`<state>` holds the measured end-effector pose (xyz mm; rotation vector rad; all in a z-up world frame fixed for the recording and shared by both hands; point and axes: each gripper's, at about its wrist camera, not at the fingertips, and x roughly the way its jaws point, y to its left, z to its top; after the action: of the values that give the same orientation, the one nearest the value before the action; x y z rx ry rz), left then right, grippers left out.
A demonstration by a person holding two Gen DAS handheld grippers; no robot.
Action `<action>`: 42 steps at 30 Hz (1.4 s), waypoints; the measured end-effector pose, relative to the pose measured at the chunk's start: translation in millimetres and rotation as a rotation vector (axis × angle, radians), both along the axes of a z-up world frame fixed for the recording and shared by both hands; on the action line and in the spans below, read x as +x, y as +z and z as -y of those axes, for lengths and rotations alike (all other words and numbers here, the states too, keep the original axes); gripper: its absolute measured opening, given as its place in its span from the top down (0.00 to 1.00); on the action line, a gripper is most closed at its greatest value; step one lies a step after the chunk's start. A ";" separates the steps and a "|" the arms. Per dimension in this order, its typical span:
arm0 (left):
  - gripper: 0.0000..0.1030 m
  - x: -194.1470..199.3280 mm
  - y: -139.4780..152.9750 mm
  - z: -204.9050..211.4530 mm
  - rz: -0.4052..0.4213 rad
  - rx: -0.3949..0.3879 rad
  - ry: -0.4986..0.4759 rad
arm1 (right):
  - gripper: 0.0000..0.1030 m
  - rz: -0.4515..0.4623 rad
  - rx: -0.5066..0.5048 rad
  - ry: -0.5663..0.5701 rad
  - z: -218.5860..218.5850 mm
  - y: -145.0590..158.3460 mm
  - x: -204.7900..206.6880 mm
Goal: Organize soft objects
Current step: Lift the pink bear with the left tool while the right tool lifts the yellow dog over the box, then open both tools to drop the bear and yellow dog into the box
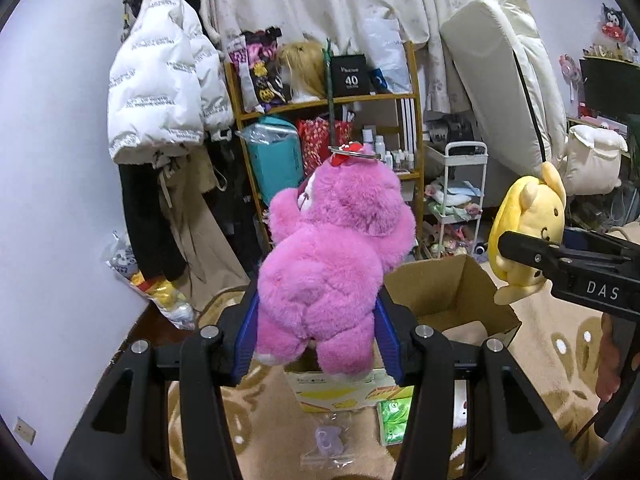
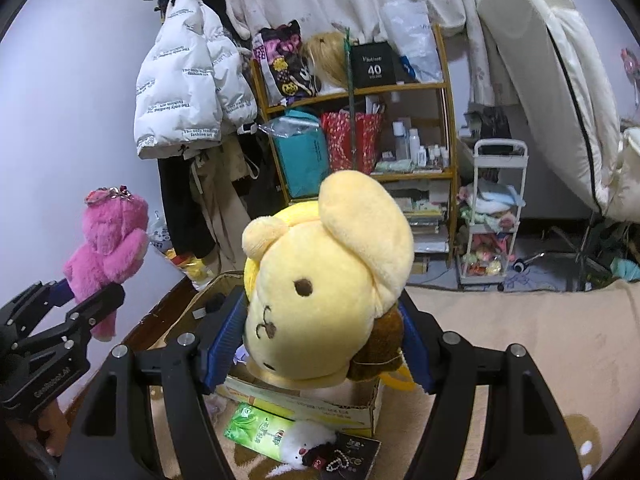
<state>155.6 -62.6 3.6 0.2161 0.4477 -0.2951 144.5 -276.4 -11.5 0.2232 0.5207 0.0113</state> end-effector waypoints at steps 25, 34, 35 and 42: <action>0.36 36.1 -57.9 18.8 -0.169 0.067 -0.016 | 0.21 -0.156 0.010 0.086 -13.6 -51.0 42.3; 0.26 25.0 -59.2 4.5 -0.173 0.114 0.052 | 0.15 -0.190 0.060 0.076 -9.4 -56.7 35.4; 0.22 22.1 -56.8 3.7 -0.171 0.118 0.050 | 0.13 -0.192 0.062 0.079 -10.2 -55.5 33.8; 0.11 0.6 -43.5 0.6 -0.195 0.118 0.049 | 0.06 -0.191 0.039 0.098 -18.1 -41.5 13.9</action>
<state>156.2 -63.2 -39.9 0.2927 0.6633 -0.2427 158.4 -258.3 -53.0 0.2382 0.7212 0.0960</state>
